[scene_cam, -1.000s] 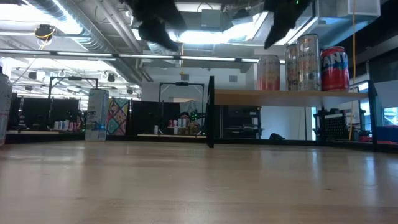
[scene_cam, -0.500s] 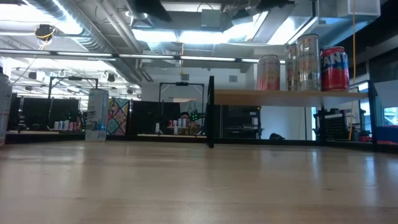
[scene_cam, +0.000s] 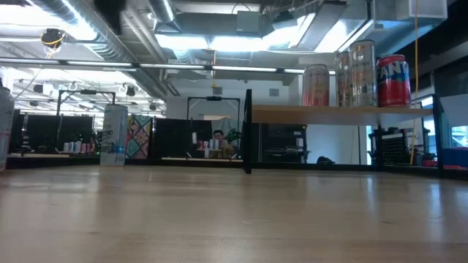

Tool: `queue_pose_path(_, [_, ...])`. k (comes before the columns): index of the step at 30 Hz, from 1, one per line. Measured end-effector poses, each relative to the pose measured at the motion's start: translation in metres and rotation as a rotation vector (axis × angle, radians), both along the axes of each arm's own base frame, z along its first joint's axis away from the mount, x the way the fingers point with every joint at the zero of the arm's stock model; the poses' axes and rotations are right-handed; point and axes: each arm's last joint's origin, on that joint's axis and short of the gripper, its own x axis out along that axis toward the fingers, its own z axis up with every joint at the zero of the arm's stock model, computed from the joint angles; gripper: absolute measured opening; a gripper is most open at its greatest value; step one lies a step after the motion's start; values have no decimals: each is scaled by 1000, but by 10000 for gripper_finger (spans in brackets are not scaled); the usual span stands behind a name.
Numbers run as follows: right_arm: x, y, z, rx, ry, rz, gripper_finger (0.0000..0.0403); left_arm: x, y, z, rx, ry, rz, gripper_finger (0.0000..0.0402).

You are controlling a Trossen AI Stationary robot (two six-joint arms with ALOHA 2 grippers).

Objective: Place canned beverage on shelf
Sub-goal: Put the orange soda can on the shelf aligned with the other orange soda can

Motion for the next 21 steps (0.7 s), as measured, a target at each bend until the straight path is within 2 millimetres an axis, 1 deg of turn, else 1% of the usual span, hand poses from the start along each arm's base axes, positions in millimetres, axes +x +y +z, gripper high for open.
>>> queue_pose_path(3, [2,3,-1,13,6,-4,353,-29,1,7,-1,61,54,377])
queue_pose_path(6, [5,7,-8,22,18,4,353,-52,3,12,-6,15,85,377])
queue_pose_path(8, [7,7,-14,31,39,-1,353,-64,4,9,-13,6,99,377])
queue_pose_path(12, [12,7,-28,70,71,-30,353,-83,6,-8,-48,30,114,376])
queue_pose_path(15, [15,6,-37,104,90,-61,353,-89,4,-27,-108,98,81,376])
queue_pose_path(19, [19,5,-48,122,112,-133,353,-92,3,-52,-133,190,15,377])
queue_pose_path(21, [22,4,-52,131,104,-178,353,-93,3,-60,-128,223,-27,376])
